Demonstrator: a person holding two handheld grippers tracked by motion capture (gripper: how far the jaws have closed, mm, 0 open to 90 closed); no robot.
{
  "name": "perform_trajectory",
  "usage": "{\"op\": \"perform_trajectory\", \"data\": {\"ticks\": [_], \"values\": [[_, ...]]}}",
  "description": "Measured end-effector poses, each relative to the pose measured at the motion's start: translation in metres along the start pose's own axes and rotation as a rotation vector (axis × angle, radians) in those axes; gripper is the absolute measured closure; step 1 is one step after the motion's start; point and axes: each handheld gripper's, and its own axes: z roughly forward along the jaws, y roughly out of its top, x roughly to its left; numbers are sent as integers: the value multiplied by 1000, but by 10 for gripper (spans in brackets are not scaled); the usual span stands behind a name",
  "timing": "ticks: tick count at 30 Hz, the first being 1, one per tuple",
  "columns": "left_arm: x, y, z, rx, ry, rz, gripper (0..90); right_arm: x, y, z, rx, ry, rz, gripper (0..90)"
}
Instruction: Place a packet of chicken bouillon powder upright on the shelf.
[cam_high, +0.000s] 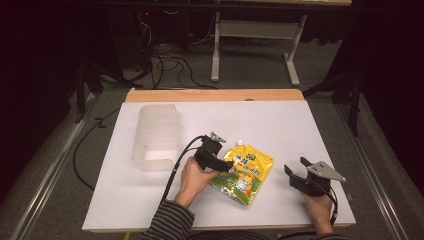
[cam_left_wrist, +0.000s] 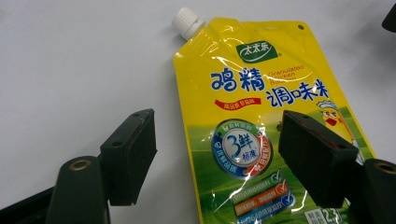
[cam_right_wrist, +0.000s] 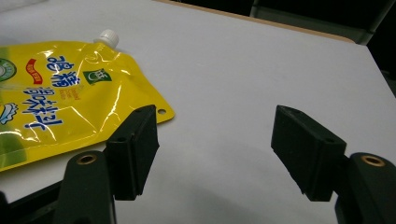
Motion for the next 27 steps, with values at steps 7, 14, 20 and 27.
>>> {"op": "perform_trajectory", "data": {"ticks": [7, 14, 20, 27], "values": [[4, 6, 12, 39, -24, -16, 269, 1, 0, 0, 7, -4, 0, 325], [11, 6, 25, 77, -31, -51, 263, 0, 0, 0, 2, -1, -3, 325], [17, 6, 34, 103, -61, -88, 247, 0, 0, 0, 2, -5, -1, 326], [15, 8, 39, 119, -93, -98, 231, 1, 0, 1, 8, -5, -8, 326]]}}
